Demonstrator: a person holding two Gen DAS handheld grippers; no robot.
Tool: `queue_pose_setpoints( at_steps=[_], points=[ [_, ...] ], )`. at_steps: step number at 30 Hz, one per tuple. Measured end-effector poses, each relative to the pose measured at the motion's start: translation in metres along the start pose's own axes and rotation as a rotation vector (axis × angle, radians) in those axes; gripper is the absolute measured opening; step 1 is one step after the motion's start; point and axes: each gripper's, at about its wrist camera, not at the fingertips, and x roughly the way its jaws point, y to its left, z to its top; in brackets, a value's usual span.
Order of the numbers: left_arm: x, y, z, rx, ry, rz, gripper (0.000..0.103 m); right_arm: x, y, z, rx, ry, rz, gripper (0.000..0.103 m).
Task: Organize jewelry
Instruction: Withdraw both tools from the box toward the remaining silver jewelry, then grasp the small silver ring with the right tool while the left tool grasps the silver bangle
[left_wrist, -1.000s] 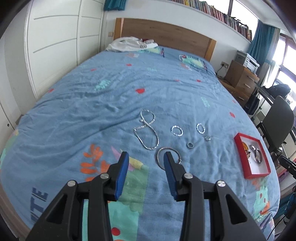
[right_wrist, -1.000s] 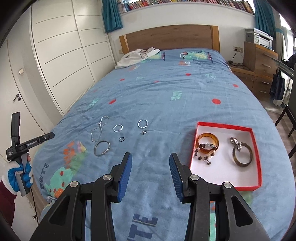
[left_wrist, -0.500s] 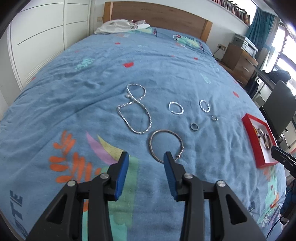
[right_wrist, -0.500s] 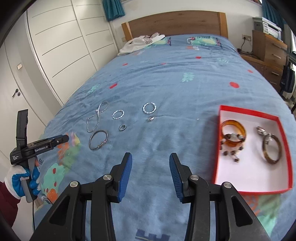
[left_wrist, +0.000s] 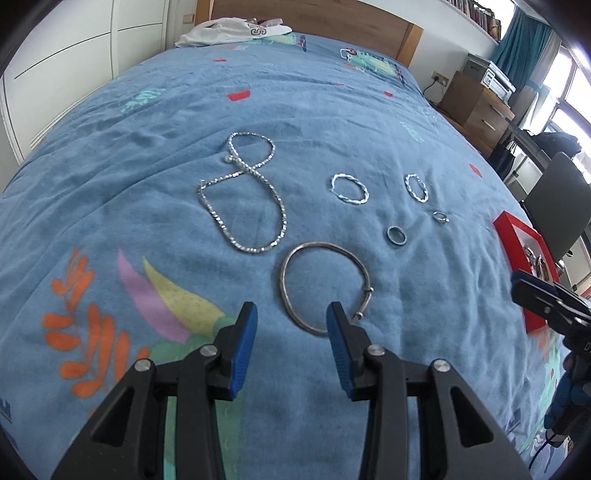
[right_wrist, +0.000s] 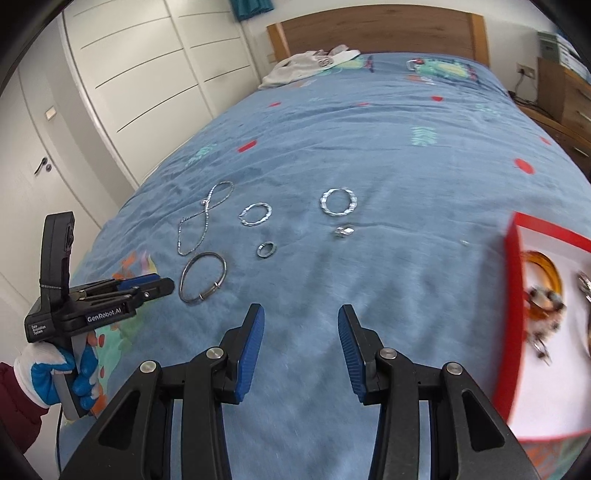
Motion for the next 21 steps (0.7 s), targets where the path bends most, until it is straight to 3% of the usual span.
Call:
queue_pose_setpoints(
  at_steps=[8,21],
  points=[
    [0.022,0.005,0.004,0.004,0.021,0.007,0.035,0.051,0.014,0.025,-0.025,0.021,0.052,0.040],
    [0.032,0.015,0.005,-0.005,0.003,0.034,0.005,0.108,0.026,0.041,-0.035,0.065,0.072,0.034]
  ],
)
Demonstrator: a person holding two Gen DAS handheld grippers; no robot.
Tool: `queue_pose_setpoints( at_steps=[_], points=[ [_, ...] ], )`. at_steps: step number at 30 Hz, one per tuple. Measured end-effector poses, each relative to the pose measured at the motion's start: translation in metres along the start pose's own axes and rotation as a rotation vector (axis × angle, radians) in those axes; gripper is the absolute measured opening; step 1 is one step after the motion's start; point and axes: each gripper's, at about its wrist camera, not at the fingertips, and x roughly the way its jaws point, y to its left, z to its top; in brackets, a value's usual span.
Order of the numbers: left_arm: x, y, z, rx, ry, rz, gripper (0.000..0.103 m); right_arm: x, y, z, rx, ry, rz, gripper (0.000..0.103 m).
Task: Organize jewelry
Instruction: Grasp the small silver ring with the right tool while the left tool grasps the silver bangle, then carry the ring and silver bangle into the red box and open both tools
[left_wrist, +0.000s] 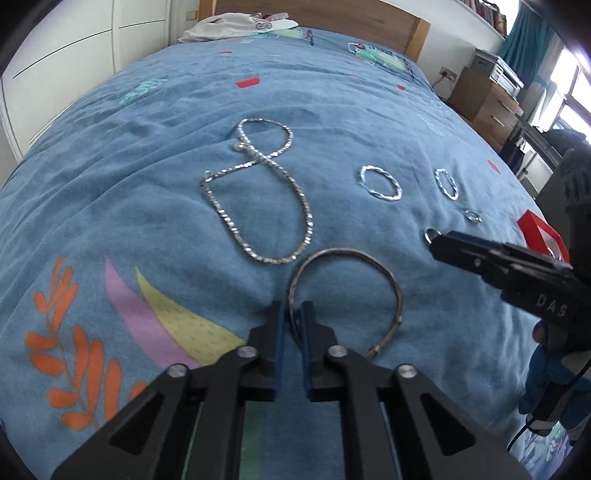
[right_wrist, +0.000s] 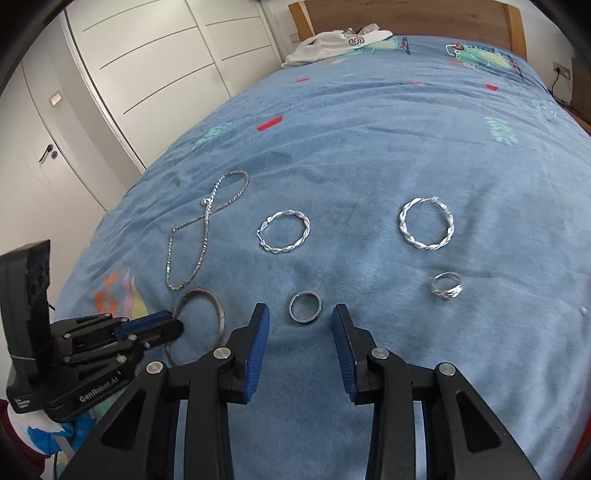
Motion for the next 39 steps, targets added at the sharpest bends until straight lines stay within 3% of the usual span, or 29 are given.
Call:
queue_pose_setpoints(
  at_steps=[5,7,18,39],
  points=[
    [-0.001,0.002,-0.002,0.001,-0.008,-0.007,0.004,0.012,-0.001,0.000,0.004,0.008,-0.018,0.028],
    [-0.002,0.002,-0.003,-0.003,-0.010,-0.008,0.004,0.015,-0.001,0.000,0.004,0.011,-0.028,0.021],
    [-0.020,-0.001,-0.006,0.001,-0.017,0.018,0.004,0.000,0.001,-0.003,-0.005,-0.009,-0.033,0.020],
    [-0.122,-0.051,-0.013,0.116,-0.126,0.070,0.004,-0.156,-0.008,-0.054,0.044,-0.150,-0.109,0.020]
  ],
)
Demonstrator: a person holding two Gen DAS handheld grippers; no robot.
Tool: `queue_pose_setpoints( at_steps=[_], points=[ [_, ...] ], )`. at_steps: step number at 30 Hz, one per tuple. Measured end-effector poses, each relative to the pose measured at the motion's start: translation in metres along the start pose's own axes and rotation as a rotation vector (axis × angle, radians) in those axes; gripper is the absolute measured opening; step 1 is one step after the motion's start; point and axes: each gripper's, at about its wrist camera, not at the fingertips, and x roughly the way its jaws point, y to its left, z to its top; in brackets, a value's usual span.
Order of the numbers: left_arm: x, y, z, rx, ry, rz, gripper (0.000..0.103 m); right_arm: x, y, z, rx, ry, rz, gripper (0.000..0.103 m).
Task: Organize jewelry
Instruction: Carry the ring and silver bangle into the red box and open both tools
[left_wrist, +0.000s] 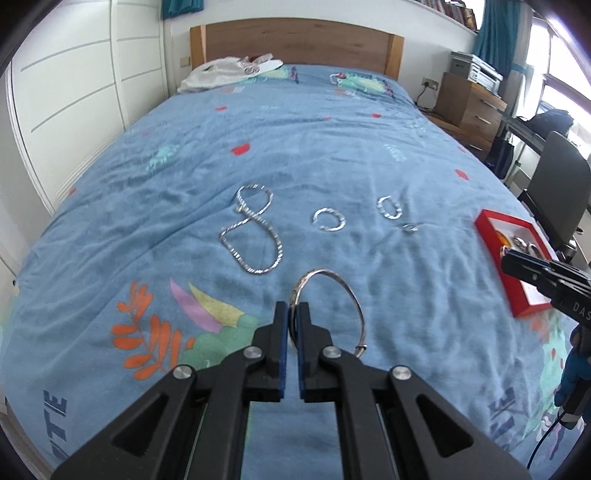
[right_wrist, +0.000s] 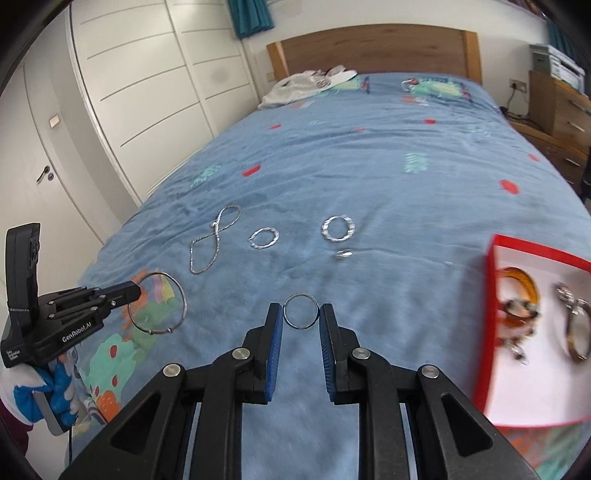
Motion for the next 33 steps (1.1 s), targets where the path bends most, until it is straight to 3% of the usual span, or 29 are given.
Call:
queue_pose_setpoints(
  at_steps=[8,17,25,33],
  points=[
    [-0.027,-0.059,0.014,0.069,-0.049,-0.062,0.004,-0.064,-0.038,-0.012,0.041,-0.067,-0.070,0.020],
    [-0.019,-0.173,0.039,0.163,-0.059,-0.228,0.004,-0.116,-0.121,-0.030,0.104,-0.083,-0.191,0.020],
    [0.025,-0.288,0.045,0.259,0.003,-0.357,0.004,-0.113,-0.196,-0.047,0.167,-0.009,-0.232,0.020],
    [0.081,-0.355,0.035,0.333,0.088,-0.362,0.004,-0.084,-0.243,-0.061,0.195,0.077,-0.215,0.020]
  ],
)
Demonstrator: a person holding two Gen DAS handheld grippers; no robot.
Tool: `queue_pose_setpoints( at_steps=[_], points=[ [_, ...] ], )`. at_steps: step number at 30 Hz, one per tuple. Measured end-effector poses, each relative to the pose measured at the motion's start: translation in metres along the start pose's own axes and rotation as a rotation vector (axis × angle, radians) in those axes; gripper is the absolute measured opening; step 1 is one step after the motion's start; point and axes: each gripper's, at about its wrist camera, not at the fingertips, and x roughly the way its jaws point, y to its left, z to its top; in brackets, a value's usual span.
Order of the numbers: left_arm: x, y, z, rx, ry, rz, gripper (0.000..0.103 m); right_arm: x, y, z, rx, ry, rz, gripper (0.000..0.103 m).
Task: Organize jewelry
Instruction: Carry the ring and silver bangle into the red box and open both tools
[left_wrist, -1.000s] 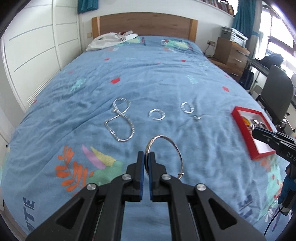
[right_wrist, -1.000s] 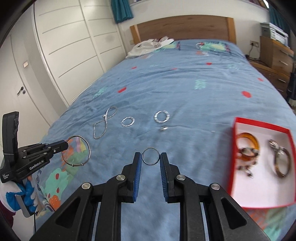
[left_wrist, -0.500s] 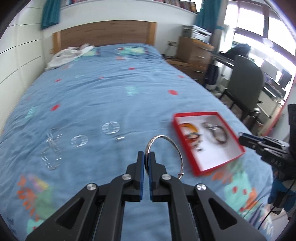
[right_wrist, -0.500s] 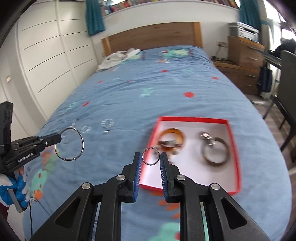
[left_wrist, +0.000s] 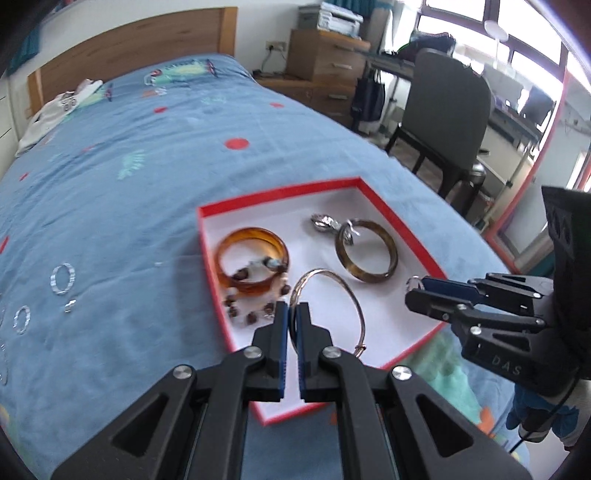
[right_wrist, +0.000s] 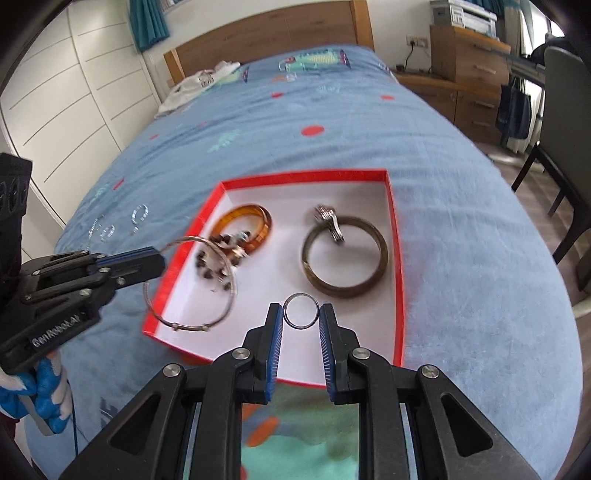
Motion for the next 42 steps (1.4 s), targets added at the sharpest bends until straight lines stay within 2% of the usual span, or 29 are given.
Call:
queue_pose_setpoints(
  at_steps=[9,15,23,26,29,33,38,42],
  points=[
    [0.044,0.000,-0.004,0.007,0.075,0.059,0.004,0.030,-0.010,0.001,-0.046,0.088,-0.026,0.020],
    [0.056,0.004,-0.011,0.009,0.105,0.087,0.004,0.039,-0.009,-0.002,-0.086,0.133,-0.058,0.020],
    [0.056,0.007,-0.010,-0.016,0.114,0.071,0.005,0.039,-0.007,-0.002,-0.092,0.151,-0.068,0.021],
    [0.051,0.009,-0.010,-0.027,0.103,0.054,0.006,0.039,-0.006,-0.001,-0.086,0.156,-0.072,0.022],
    [0.043,0.009,-0.009,-0.031,0.092,0.035,0.011,0.038,-0.005,-0.001,-0.083,0.156,-0.080,0.026],
    [0.025,0.011,-0.009,-0.044,0.064,0.017,0.014,0.029,-0.003,-0.002,-0.073,0.145,-0.089,0.027],
    [-0.005,0.017,-0.011,-0.067,0.022,0.031,0.027,0.006,0.003,-0.001,-0.055,0.103,-0.097,0.028],
    [-0.035,0.028,-0.018,-0.090,-0.007,0.051,0.030,-0.015,0.010,-0.001,-0.034,0.066,-0.104,0.036]
  ],
)
